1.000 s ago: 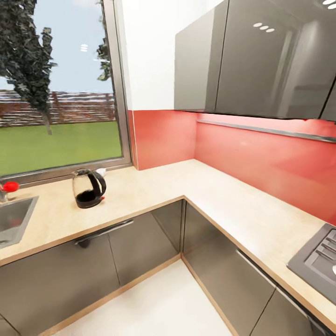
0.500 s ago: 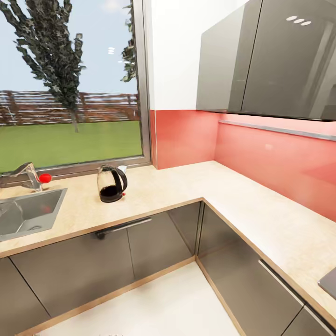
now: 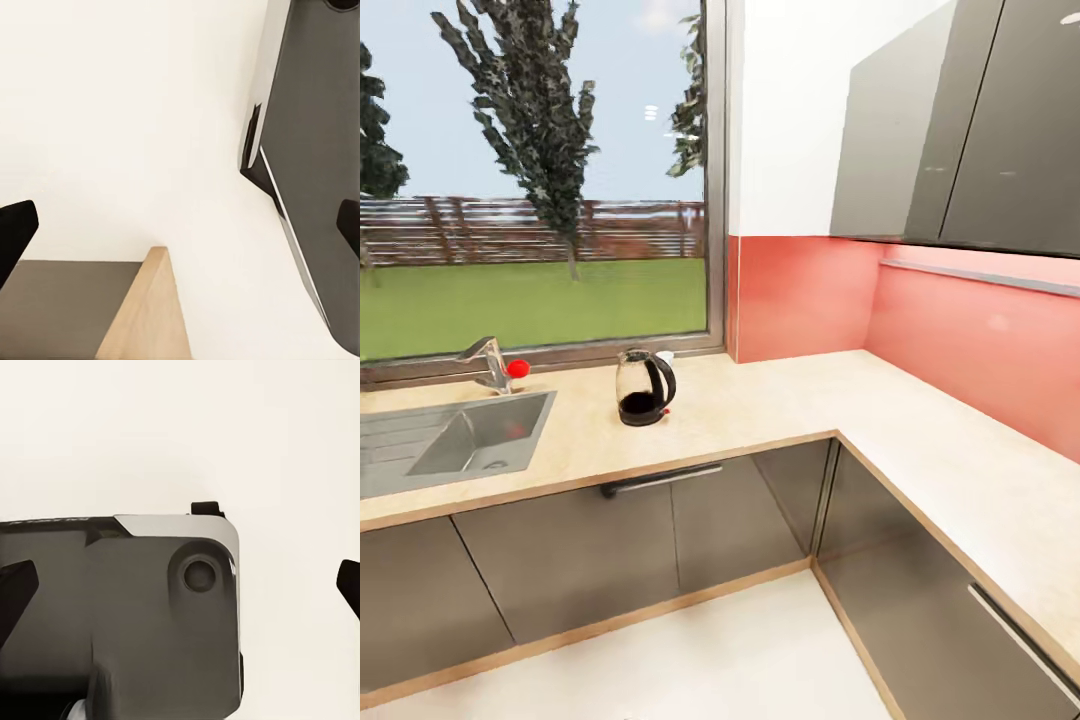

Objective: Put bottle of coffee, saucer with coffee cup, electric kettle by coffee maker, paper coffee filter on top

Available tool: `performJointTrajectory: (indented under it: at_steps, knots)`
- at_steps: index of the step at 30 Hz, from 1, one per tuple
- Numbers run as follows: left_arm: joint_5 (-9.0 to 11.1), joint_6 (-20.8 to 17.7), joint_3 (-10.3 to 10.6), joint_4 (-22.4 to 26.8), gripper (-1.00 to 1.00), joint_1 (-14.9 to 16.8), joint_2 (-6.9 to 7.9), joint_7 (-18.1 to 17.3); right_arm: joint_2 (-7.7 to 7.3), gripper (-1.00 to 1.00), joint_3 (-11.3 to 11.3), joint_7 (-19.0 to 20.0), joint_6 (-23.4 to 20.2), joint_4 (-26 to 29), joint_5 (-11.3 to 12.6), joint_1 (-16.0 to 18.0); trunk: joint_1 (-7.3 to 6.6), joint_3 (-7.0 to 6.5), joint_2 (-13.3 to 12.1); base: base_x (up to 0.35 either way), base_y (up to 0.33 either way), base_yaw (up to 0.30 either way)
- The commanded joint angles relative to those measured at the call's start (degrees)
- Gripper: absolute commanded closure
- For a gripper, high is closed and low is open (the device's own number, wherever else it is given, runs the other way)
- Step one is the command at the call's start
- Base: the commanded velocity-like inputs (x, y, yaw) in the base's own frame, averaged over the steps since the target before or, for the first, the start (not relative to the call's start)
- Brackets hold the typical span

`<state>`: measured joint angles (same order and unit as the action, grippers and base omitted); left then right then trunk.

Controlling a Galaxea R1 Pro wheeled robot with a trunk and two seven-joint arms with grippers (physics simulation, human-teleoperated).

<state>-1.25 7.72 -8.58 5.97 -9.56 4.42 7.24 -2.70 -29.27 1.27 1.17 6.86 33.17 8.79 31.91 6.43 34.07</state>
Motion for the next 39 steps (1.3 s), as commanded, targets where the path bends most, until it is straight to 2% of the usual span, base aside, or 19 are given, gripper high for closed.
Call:
performJointTrajectory:
  at_steps: [1,21,31,33,35,39]
  knots:
    - [-0.1,0.1,-0.3,0.1,-1.00,0.0,-0.02,0.1,-0.03,-1.00,-0.4,0.1,0.1,0.0,0.6,0.0,0.02,0.08,0.1,0.000,0.000,0.276]
    - [-0.1,0.1,-0.3,0.1,-1.00,0.0,-0.02,0.1,-0.03,-1.00,-0.4,0.1,0.1,0.0,0.6,0.1,0.02,0.08,0.1,0.000,0.000,0.277]
    - [-0.4,0.2,-0.1,0.2,-1.00,0.0,0.55,-0.1,-0.03,-1.00,-0.2,0.0,0.1,0.1,0.6,0.1,0.02,0.08,0.1,0.000,0.000,0.279]
    - [-0.9,0.3,0.0,0.2,-1.00,0.1,0.66,-0.1,-0.04,-1.00,-0.2,0.0,0.1,0.1,0.6,0.1,0.02,0.08,0.1,0.000,0.000,0.280]
    - [-2.4,1.2,0.1,0.3,-1.00,0.1,0.71,-0.1,-0.09,-1.00,-0.1,0.0,0.1,0.1,0.6,0.1,0.02,0.08,0.1,0.000,0.000,0.275]
    - [-8.1,2.8,0.3,1.8,-1.00,1.5,0.93,0.3,-0.13,-1.00,-0.1,0.0,0.1,0.2,0.6,0.1,0.02,0.08,0.1,0.000,0.000,0.197]
